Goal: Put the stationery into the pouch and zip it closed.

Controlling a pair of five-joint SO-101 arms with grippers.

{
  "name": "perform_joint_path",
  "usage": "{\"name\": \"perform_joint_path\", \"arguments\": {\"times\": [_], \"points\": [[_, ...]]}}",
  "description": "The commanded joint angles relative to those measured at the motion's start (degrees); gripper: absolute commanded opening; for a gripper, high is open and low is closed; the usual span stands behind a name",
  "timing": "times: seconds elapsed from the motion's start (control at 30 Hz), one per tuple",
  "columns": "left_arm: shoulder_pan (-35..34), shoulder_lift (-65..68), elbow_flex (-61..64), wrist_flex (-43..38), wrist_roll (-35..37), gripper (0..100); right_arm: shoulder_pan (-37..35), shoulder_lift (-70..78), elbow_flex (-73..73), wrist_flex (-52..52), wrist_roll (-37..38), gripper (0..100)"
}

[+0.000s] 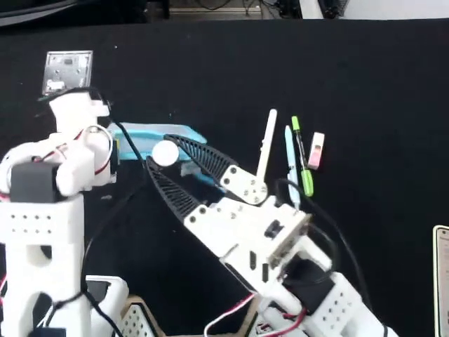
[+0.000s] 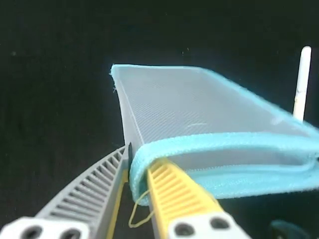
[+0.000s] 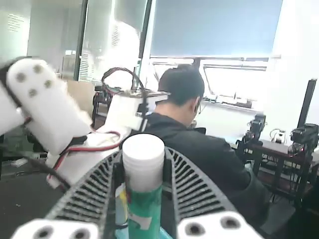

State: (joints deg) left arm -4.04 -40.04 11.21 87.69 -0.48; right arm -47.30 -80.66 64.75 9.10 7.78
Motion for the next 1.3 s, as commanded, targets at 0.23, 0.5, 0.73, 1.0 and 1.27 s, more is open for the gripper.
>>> {"name": "perform_joint_path", "arguments": {"times": [0.23,0.5,0.73,1.0,1.27], "points": [[1.5,10.6,-6.8,2.9,0.5,3,1.1,-0.7,15.2,-19.7,0.2,1.1],[1.7,10.6,-9.1,5.2,0.5,3,5.6,-0.7,19.2,-23.1,0.2,1.1],[1.7,10.6,-16.0,11.3,0.4,3,5.6,0.0,19.3,-23.1,0.2,1.1],[1.7,10.6,-16.4,12.1,0.2,3,6.1,16.5,16.0,-33.8,0.2,1.1],[1.5,11.2,-16.4,11.8,0.2,3,6.2,26.5,15.1,-39.1,0.1,1.5]]}}
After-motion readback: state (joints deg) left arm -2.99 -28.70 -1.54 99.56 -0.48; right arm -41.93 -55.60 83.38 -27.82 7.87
